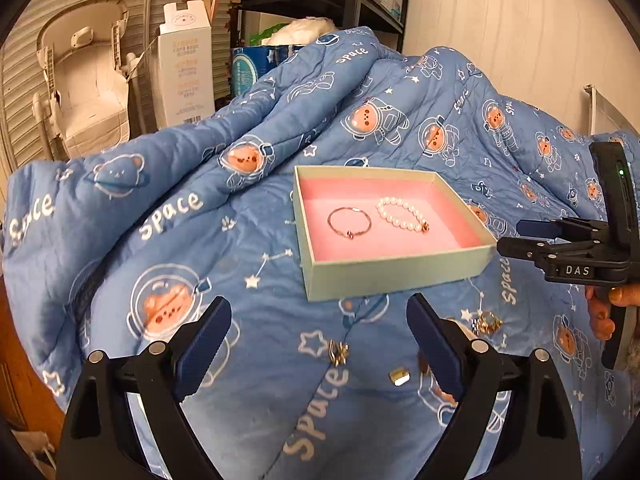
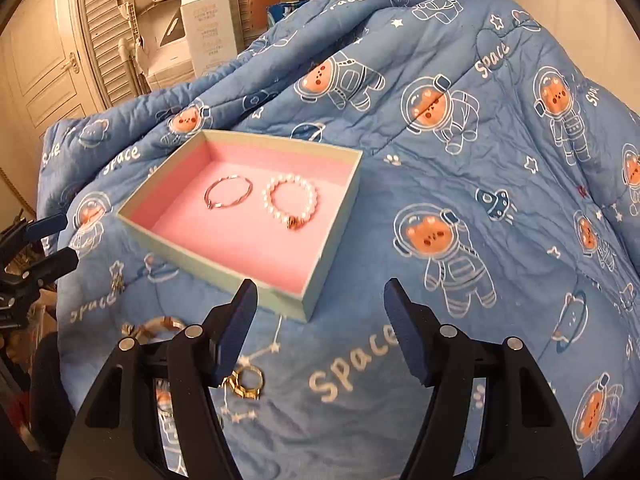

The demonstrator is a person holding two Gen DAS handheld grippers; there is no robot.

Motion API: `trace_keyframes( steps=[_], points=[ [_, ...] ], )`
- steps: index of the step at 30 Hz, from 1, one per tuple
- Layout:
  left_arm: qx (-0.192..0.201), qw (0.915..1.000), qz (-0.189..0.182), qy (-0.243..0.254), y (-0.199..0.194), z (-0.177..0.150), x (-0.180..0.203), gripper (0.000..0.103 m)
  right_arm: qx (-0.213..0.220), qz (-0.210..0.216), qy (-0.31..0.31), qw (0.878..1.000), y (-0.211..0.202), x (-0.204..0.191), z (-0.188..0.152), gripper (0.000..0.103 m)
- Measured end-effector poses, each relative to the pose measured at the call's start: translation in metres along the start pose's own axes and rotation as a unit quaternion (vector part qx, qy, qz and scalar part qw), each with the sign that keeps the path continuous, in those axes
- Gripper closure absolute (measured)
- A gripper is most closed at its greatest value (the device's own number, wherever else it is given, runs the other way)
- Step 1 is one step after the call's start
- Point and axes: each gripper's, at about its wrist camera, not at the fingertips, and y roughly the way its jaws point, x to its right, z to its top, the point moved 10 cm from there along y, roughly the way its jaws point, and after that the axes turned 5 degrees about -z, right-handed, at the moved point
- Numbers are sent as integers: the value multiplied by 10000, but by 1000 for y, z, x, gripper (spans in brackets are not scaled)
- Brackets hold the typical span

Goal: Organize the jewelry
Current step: 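Open both tools to release the bracelets in the box and withdraw, then grasp a small gold charm with the right tool while the left tool grasps another charm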

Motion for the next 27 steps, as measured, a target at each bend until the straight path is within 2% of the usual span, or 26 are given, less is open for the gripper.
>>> trace_keyframes(
  steps=[4, 6, 9, 14, 18, 27],
  points=[
    [-29, 9998, 12, -173, -13, -28, 1, 20, -8, 189, 15, 9998, -16, -4, -30, 37],
    [-91, 9996, -45, -277, -15, -39, 3, 31, -62, 183, -89, 9998, -20, -9, -45, 37],
    [-177, 9993, -122, -314, -15, -53, 9, 42, -105, 241, -292, 9992, -27, -19, -61, 39],
    [-317, 9985, -261, -361, -10, -67, 21, 53, -222, 523, -612, 9965, -33, -46, -83, 45],
    [-406, 9977, -379, -386, -3, -71, 30, 62, -350, 652, -800, 9940, -27, -62, -95, 61],
    [-493, 9973, -407, -351, 14, -73, 36, 68, -514, 670, -567, 9948, -9, -64, -97, 73]
  ],
)
